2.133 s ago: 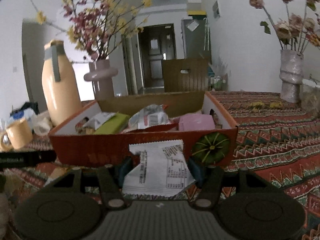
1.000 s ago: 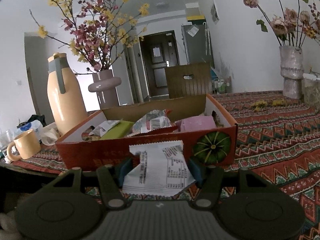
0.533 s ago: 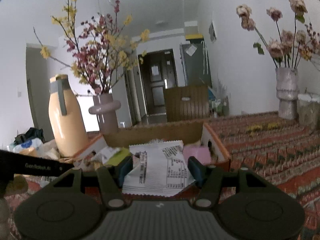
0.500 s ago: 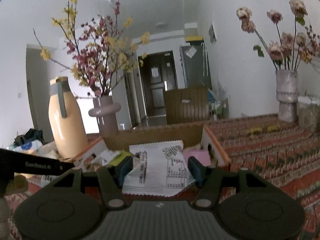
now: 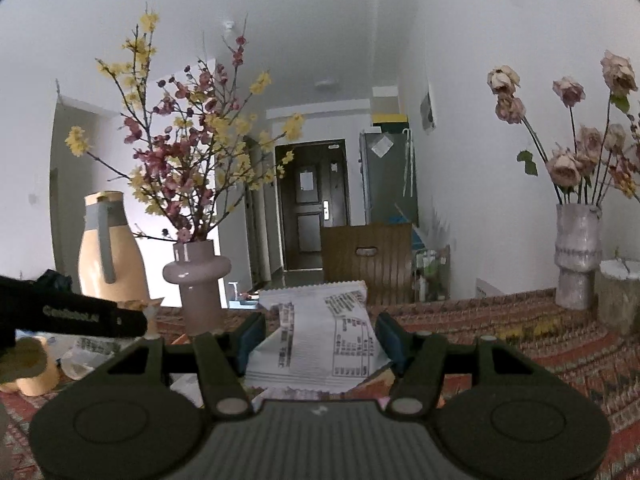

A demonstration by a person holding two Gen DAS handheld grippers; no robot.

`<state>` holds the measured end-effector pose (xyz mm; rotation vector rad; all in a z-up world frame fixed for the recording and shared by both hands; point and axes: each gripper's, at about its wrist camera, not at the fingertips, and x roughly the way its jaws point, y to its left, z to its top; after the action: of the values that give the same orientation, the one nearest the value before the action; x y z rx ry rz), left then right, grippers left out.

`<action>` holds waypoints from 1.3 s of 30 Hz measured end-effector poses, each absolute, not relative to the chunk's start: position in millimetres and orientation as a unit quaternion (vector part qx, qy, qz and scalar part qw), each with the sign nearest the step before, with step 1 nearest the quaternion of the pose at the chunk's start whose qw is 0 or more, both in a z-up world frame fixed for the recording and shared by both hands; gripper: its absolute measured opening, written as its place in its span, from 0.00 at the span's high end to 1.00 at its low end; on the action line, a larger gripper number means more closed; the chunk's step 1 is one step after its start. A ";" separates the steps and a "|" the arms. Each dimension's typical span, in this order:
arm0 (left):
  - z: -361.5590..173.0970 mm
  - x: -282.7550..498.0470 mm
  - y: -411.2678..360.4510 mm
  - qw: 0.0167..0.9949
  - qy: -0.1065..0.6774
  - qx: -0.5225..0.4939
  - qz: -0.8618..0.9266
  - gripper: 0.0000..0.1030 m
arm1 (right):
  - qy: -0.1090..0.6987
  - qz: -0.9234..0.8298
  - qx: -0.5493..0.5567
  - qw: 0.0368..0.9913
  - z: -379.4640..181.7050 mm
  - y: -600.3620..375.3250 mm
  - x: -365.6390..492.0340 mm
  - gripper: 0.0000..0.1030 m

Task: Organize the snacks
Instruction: 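Carry both held packets up over the cardboard box, then open both grippers to drop the packets into the box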

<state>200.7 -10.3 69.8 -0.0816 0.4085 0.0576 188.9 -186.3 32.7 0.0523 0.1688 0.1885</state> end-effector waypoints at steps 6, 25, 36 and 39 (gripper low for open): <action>58.9 230.8 -6.8 0.977 0.203 -0.050 0.048 0.59 | 0.097 0.086 0.021 0.991 29.2 -183.0 223.9 0.42; 8.7 270.0 4.4 0.972 0.223 -0.050 0.062 0.60 | 0.152 0.060 0.024 0.986 -12.9 -178.4 271.7 0.41; 5.5 266.1 10.2 0.974 0.209 -0.064 0.060 0.21 | 0.189 0.047 0.033 0.980 -24.5 -183.1 279.8 0.25; 8.4 259.4 13.2 0.977 0.186 -0.076 0.067 0.00 | 0.186 0.037 0.041 0.981 -24.4 -186.8 278.6 0.02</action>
<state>259.4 13.2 8.4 -0.1523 0.3758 0.1356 278.6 -186.8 -24.4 0.0835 0.3748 0.0744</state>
